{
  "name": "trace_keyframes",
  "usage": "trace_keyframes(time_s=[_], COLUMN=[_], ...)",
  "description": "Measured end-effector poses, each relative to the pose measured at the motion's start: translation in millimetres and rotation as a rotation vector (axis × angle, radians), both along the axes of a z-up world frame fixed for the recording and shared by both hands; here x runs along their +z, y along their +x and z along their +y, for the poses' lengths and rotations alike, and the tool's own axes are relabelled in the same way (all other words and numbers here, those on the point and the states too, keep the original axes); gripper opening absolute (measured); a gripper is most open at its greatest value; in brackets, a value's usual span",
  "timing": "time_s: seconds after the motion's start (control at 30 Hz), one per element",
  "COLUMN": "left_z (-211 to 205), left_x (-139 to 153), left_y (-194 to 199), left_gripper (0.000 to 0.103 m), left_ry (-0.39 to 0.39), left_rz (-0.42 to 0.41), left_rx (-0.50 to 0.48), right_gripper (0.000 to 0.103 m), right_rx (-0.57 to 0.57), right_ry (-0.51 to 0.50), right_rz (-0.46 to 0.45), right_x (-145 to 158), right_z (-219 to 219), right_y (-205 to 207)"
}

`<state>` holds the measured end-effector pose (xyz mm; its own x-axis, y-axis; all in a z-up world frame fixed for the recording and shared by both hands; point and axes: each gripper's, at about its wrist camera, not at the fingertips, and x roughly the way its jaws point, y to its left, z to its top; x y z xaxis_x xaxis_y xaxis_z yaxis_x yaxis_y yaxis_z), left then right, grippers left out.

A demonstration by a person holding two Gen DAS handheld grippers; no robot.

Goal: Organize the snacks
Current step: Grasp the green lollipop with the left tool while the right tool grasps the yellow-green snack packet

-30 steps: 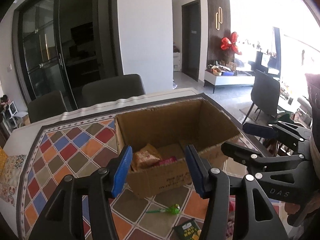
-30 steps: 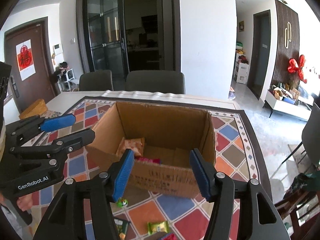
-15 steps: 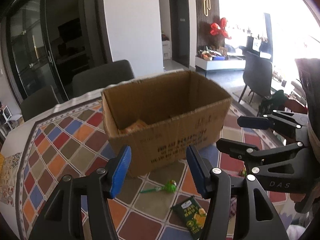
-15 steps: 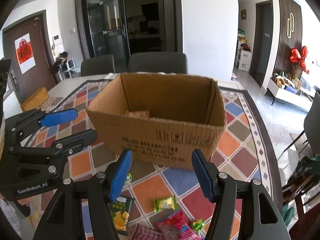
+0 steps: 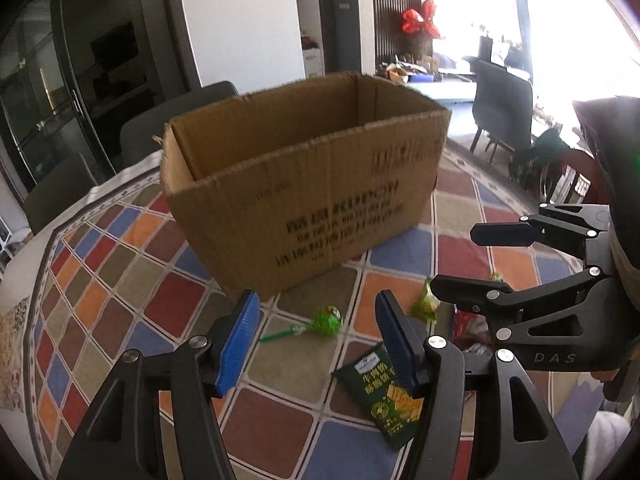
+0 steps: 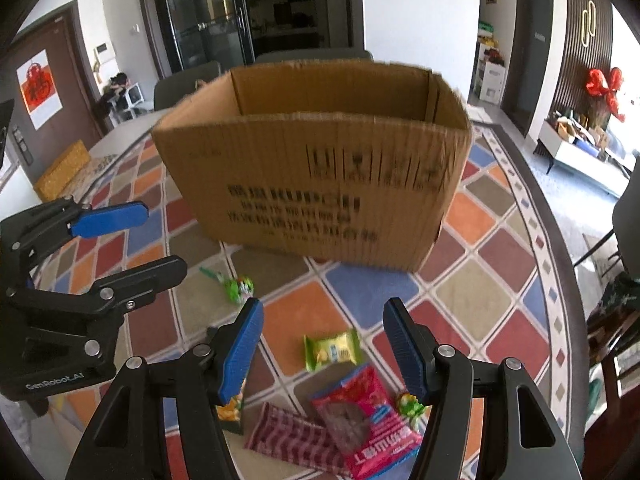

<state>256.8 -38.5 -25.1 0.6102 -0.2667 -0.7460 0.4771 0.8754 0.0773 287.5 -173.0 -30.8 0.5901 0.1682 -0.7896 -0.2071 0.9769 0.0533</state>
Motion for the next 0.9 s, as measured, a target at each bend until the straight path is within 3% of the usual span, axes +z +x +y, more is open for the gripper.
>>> trace_keyframes(time_s=[0.9], left_z=[-18], left_x=[-61], left_y=[28], left_gripper=[0.06], left_ry=[0.126], left_rz=[0.104], left_rx=[-0.056], right_gripper=[0.067], right_rx=[0.006], right_ry=[-0.065], right_rz=[0.154], right_x=[-54], right_z=[-1], right_y=[12])
